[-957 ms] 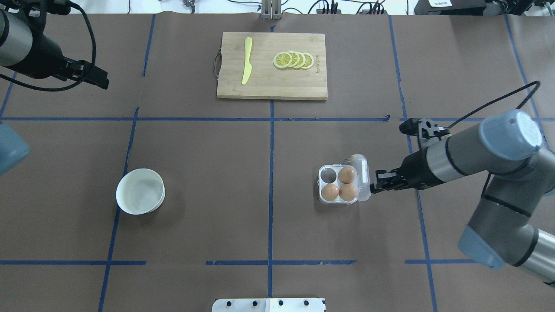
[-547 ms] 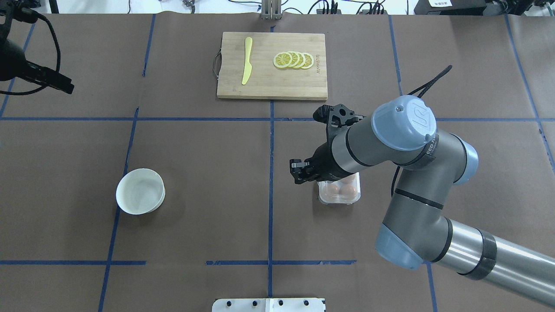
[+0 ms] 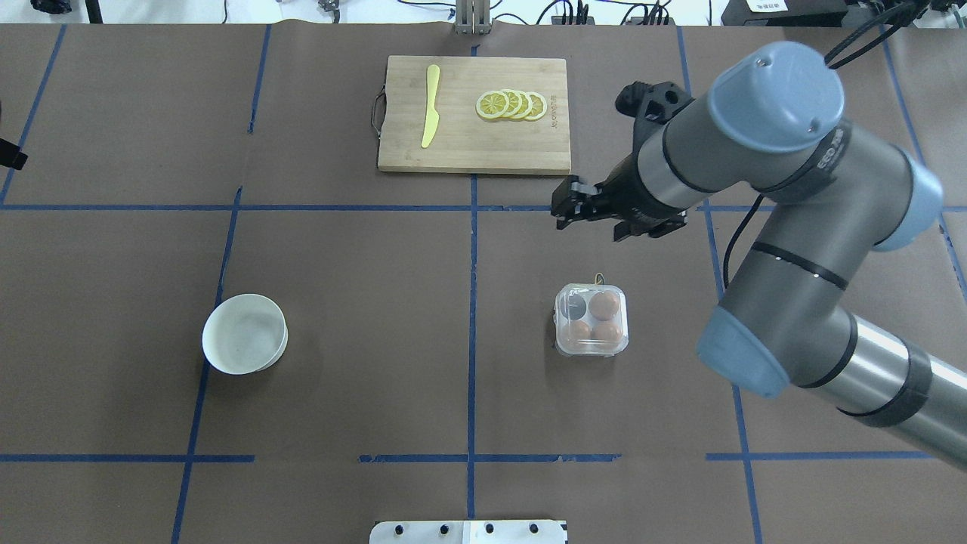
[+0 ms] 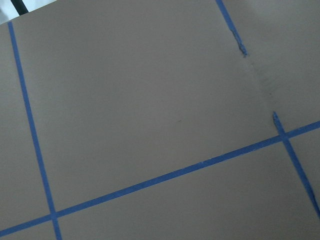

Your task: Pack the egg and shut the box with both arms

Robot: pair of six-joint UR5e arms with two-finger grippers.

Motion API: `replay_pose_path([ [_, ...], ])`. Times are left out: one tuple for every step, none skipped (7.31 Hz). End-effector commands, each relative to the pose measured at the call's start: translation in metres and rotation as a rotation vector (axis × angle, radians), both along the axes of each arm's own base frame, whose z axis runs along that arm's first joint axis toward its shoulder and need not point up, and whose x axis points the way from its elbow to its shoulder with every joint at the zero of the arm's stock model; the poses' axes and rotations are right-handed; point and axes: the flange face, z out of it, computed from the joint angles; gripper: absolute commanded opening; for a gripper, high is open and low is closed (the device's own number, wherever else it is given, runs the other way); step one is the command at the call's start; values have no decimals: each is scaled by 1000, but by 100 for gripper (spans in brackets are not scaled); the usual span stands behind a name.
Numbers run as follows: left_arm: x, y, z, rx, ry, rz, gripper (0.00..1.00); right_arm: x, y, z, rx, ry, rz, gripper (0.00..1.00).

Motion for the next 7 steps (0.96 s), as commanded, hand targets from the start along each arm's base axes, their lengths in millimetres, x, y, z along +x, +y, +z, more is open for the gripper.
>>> replay_pose_path([
  [-56,-5,42,7,-53,11,100,85,-32,71,97,217,-91,100],
  [-84,-8,61,-6,-44,20,100,140,-46,122,149,295,-139,100],
  [-107,-9,88,-18,-32,55,100,204,-55,174,168,316,-202,100],
  [-133,-6,115,-36,-19,64,100,277,-63,231,141,244,-245,100],
  [-140,9,141,-88,-11,56,100,336,-51,296,114,204,-268,100],
  [-146,22,153,-126,27,40,100,385,-42,343,105,206,-260,100],
  [-147,34,164,-162,41,25,100,408,-30,372,46,188,-226,100],
])
